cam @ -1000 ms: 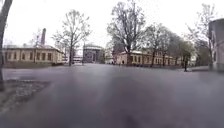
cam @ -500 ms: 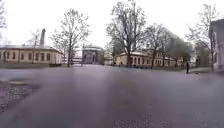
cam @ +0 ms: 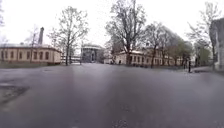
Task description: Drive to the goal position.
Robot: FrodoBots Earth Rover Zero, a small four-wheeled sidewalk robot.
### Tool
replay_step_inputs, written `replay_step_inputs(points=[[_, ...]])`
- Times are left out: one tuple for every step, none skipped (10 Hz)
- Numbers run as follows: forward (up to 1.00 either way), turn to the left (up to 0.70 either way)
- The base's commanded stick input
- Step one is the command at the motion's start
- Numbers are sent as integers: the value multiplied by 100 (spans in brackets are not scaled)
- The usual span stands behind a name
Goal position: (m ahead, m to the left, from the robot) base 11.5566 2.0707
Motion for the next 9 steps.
replay_step_inputs(points=[[100,0],[100,0],[100,0],[100,0],[100,0],[100,0],[100,0],[100,0],[100,0]])
